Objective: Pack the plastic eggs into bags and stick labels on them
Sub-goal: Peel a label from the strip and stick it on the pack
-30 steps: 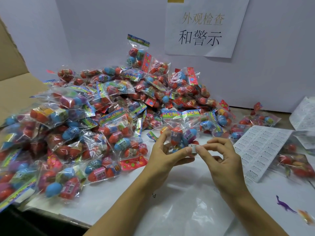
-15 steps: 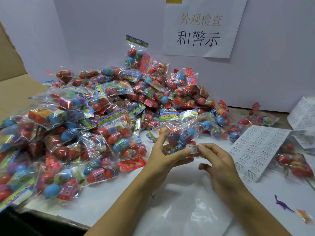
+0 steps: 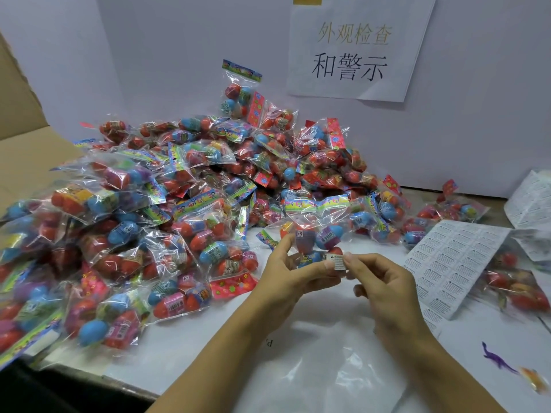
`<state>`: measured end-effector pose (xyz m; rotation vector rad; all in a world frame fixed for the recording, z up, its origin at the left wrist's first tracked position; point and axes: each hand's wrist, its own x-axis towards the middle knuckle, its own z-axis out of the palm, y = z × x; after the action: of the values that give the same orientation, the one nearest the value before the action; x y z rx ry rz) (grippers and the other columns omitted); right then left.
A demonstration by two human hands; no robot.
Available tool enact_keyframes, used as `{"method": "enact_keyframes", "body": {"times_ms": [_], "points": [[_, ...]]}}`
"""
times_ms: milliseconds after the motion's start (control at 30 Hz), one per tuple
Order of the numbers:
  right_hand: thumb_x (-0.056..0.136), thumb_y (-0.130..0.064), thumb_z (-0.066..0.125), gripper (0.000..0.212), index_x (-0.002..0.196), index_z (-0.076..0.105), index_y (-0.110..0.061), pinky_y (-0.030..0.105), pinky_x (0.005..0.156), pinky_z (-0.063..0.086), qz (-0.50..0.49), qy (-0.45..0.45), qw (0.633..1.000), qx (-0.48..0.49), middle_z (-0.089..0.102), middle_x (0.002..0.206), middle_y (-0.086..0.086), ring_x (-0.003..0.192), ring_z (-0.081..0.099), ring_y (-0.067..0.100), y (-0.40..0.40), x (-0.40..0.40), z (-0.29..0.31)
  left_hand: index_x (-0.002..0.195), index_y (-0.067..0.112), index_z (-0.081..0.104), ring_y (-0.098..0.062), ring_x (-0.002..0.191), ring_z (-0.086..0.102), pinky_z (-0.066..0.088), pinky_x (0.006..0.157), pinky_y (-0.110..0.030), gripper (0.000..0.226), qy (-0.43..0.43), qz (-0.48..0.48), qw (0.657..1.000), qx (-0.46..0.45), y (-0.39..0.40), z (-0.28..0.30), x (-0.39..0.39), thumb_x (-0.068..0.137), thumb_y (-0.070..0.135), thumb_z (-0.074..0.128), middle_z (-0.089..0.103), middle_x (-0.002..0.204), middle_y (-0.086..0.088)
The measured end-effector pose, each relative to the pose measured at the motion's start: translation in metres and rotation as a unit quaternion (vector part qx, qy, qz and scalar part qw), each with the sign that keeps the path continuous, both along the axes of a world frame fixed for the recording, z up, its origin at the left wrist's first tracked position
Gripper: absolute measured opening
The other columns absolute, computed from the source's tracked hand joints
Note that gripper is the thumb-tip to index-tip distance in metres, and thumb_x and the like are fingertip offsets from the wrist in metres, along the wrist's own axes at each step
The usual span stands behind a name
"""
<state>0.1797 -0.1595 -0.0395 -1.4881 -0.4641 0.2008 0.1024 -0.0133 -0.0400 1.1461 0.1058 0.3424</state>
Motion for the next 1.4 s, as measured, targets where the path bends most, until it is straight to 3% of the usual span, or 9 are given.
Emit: {"method": "enact_keyframes", "body": {"times_ms": [233,333,433,533,633,767,833,1067,1400], "points": [[0.096,-0.024,0.065,0.019,0.088,0.080,-0.034,0.023,0.060,0.051,-0.007,-0.026,0.999,-0.019,0.075,0.081,-0.001,0.072,0.060,0.013,-0.0014,0.0022,-0.0026,0.127,0.020,0.057,-0.035,0.099,0.075,0.061,0.082,-0.035,0.051,0.002,-0.006,1.000,-0.005,0.0012,-0.0006,0.0003,0.085,0.001,0.078,0.076,0.110,-0.019],[0.088,-0.039,0.068,0.013,0.087,0.079,-0.031,0.019,0.059,0.051,0.007,-0.040,0.999,-0.012,0.076,0.082,-0.004,0.070,0.064,0.003,-0.0008,-0.0030,0.0020,0.129,0.017,0.056,-0.034,0.099,0.075,0.061,0.082,-0.035,0.050,0.002,0.000,1.000,-0.002,0.0028,-0.0023,0.0006,0.088,-0.005,0.073,0.076,0.111,-0.019],[0.073,-0.048,0.073,0.024,0.088,0.077,-0.029,0.016,0.062,0.052,0.005,-0.059,0.998,-0.026,0.076,0.083,-0.008,0.076,0.069,0.006,-0.0010,-0.0054,0.0033,0.131,0.016,0.056,-0.033,0.098,0.074,0.060,0.085,-0.037,0.056,-0.001,-0.007,1.000,-0.005,0.0021,-0.0004,0.0001,0.082,0.002,0.079,0.075,0.113,-0.020],[0.086,-0.024,0.075,0.005,0.088,0.078,-0.024,0.013,0.062,0.050,0.007,-0.061,0.998,-0.001,0.076,0.078,-0.006,0.068,0.067,0.003,-0.0007,-0.0020,0.0023,0.131,0.012,0.056,-0.033,0.096,0.075,0.060,0.083,-0.035,0.055,-0.001,-0.005,1.000,-0.016,0.0021,0.0000,0.0004,0.081,0.001,0.076,0.075,0.112,-0.021],[0.092,-0.009,0.069,0.016,0.088,0.078,-0.021,0.014,0.058,0.048,0.002,-0.058,0.998,-0.002,0.073,0.072,-0.006,0.062,0.061,0.002,-0.0024,0.0003,0.0004,0.130,0.010,0.055,-0.034,0.095,0.075,0.061,0.081,-0.035,0.053,0.003,-0.006,1.000,-0.021,0.0032,-0.0010,0.0011,0.081,0.000,0.071,0.076,0.108,-0.021],[0.087,-0.024,0.073,0.006,0.091,0.078,-0.022,0.016,0.059,0.050,0.016,-0.045,0.999,0.001,0.075,0.078,-0.004,0.067,0.064,0.004,-0.0023,-0.0016,0.0019,0.132,0.011,0.055,-0.033,0.096,0.076,0.061,0.079,-0.035,0.055,0.009,0.002,1.000,-0.021,0.0028,0.0002,0.0000,0.081,0.008,0.074,0.076,0.109,-0.018],[0.074,-0.037,0.078,0.024,0.093,0.077,-0.022,0.017,0.062,0.052,0.020,-0.045,0.999,-0.009,0.076,0.081,-0.004,0.071,0.068,0.006,-0.0012,-0.0039,0.0027,0.134,0.013,0.054,-0.034,0.101,0.074,0.061,0.081,-0.038,0.058,0.010,0.014,1.000,-0.019,0.0022,0.0010,-0.0006,0.081,0.014,0.078,0.075,0.114,-0.018],[0.087,-0.007,0.074,0.018,0.100,0.078,-0.019,0.017,0.063,0.052,0.035,-0.048,0.998,-0.018,0.078,0.085,-0.004,0.071,0.067,0.004,-0.0036,0.0010,0.0002,0.134,0.014,0.056,-0.031,0.096,0.075,0.062,0.078,-0.038,0.042,0.038,0.040,0.998,-0.025,0.0046,0.0002,0.0014,0.094,0.006,0.070,0.075,0.111,-0.015],[0.094,-0.009,0.066,0.019,0.089,0.079,-0.021,0.025,0.062,0.050,0.017,-0.032,0.999,0.003,0.076,0.081,0.002,0.069,0.065,0.008,-0.0033,0.0027,0.0005,0.130,0.017,0.054,-0.033,0.099,0.075,0.061,0.082,-0.035,0.057,0.012,-0.008,1.000,-0.005,0.0014,0.0036,-0.0017,0.080,0.007,0.080,0.076,0.111,-0.016]]}}
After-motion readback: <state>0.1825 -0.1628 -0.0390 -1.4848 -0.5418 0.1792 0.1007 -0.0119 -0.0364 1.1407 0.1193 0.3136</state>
